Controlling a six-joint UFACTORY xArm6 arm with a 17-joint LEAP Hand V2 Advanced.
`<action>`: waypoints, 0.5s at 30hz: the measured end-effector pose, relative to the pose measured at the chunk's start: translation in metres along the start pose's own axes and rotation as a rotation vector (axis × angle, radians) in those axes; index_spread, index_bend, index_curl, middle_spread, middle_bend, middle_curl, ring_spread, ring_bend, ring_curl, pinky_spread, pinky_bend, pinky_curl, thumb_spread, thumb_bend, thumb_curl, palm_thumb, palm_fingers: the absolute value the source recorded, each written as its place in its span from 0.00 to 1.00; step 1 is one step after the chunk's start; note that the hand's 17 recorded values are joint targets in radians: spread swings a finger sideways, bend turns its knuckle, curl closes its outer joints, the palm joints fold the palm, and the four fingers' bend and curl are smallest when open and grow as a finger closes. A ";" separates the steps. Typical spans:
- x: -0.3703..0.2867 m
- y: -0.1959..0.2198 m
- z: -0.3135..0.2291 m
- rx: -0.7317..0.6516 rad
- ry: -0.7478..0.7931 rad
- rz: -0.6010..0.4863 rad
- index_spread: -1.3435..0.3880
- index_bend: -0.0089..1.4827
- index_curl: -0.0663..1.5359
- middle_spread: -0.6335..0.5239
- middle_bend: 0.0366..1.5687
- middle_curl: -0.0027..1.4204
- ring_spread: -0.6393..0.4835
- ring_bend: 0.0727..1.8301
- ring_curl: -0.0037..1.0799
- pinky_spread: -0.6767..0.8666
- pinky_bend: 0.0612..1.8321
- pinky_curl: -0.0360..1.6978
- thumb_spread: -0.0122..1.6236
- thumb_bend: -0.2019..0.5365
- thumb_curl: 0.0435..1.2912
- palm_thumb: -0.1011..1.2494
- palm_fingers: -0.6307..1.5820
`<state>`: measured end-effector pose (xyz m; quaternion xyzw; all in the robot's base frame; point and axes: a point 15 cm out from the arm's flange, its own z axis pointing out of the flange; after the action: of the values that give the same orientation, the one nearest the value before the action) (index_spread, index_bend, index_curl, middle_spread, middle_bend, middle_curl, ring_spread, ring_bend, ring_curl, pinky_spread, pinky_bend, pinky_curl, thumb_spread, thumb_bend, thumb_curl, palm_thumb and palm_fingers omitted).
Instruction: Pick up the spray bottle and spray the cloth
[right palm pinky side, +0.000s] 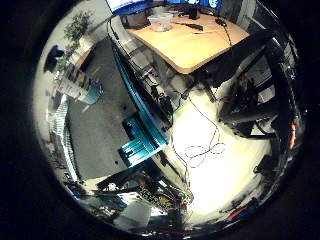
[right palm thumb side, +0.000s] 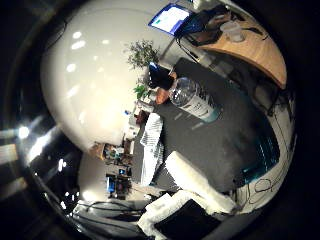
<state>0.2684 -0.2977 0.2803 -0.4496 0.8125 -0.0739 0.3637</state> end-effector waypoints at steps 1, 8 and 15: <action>0.002 -0.001 0.003 0.005 -0.011 0.005 0.67 0.11 0.20 0.75 0.09 0.21 0.78 0.09 0.24 0.68 0.18 0.21 0.72 0.24 0.19 0.51 0.27; 0.014 -0.018 0.019 0.069 -0.085 0.028 0.68 0.11 0.20 0.75 0.10 0.21 0.77 0.10 0.25 0.67 0.17 0.21 0.71 0.25 0.19 0.50 0.28; 0.025 -0.038 0.035 0.086 -0.136 0.063 0.68 0.11 0.20 0.74 0.10 0.21 0.77 0.10 0.25 0.67 0.17 0.21 0.71 0.25 0.19 0.50 0.28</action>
<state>0.3094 -0.3321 0.2588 -0.4119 0.7957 -0.0667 0.4390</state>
